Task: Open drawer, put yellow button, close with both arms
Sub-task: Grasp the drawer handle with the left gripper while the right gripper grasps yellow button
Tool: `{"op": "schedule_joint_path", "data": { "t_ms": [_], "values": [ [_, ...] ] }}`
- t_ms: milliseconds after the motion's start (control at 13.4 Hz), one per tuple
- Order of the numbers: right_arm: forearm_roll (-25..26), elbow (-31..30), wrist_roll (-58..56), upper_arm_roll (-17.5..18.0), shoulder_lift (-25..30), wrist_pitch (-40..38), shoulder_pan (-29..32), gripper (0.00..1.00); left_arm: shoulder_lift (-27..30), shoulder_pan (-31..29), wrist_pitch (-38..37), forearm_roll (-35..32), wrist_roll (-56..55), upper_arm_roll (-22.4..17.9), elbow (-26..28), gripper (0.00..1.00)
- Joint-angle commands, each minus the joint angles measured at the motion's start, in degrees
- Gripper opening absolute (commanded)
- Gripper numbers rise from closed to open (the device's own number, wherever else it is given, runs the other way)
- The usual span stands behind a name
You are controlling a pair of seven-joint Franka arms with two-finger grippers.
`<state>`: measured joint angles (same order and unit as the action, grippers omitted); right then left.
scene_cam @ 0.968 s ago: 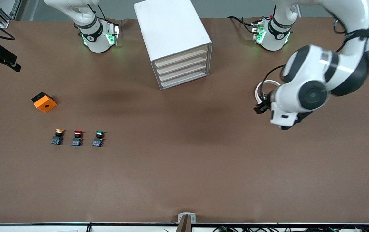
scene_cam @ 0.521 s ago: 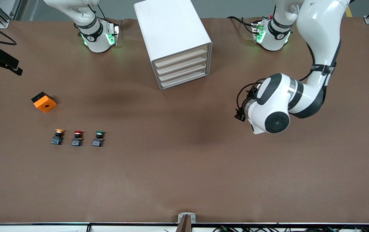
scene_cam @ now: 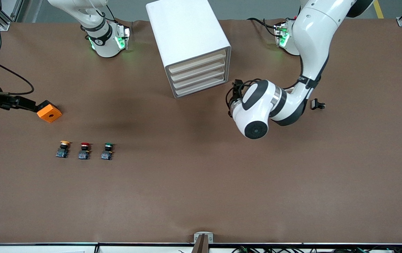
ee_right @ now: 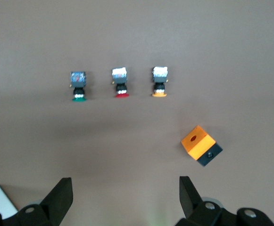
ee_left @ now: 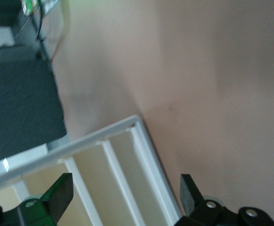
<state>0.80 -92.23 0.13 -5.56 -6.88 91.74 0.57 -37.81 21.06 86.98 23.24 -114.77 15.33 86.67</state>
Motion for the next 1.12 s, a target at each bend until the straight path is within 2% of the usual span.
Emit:
{"op": "schedule_joint_path", "data": {
  "t_ms": [0, 298, 447, 521, 670, 819, 1043],
  "values": [
    [-0.09, -1.44, -0.74, 0.37, -2.08, 5.26, 2.32, 1.00, -2.43, 1.44, -1.89, 4.96, -5.79, -0.22, -1.33, 1.00],
    [-0.01, -16.54, -0.83, 0.37, -2.44, 26.77, 3.29, 1.00, -2.71, 2.85, -6.63, 12.77, -14.24, -0.22, -1.33, 1.00],
    [-0.01, -21.83, -0.83, 0.37, -4.97, 36.80, 3.73, 1.00, -2.62, 2.94, -7.70, 14.81, -17.49, -0.22, -1.33, 1.00],
    [-0.01, -22.72, -0.83, 0.37, -7.34, 40.85, 4.26, 1.00, -2.88, 2.94, -8.22, 16.39, -19.51, -0.22, -1.33, 0.99],
    [-0.09, -24.04, -3.01, 0.46, -11.21, 47.36, 5.32, 1.00, -3.84, 2.94, -8.31, 19.47, -20.67, -0.30, -1.07, 0.85],
    [-0.18, -25.27, -3.56, 0.46, -14.11, 53.08, 5.58, 1.00, -4.29, 4.16, -8.31, 21.23, -20.93, -0.30, -1.07, 0.78],
    [-0.18, -25.19, -4.87, 0.55, -19.56, 60.20, 6.37, 1.00, -4.38, 4.69, -8.31, 22.81, -21.37, -0.22, -1.07, 0.78]
  ]
}}
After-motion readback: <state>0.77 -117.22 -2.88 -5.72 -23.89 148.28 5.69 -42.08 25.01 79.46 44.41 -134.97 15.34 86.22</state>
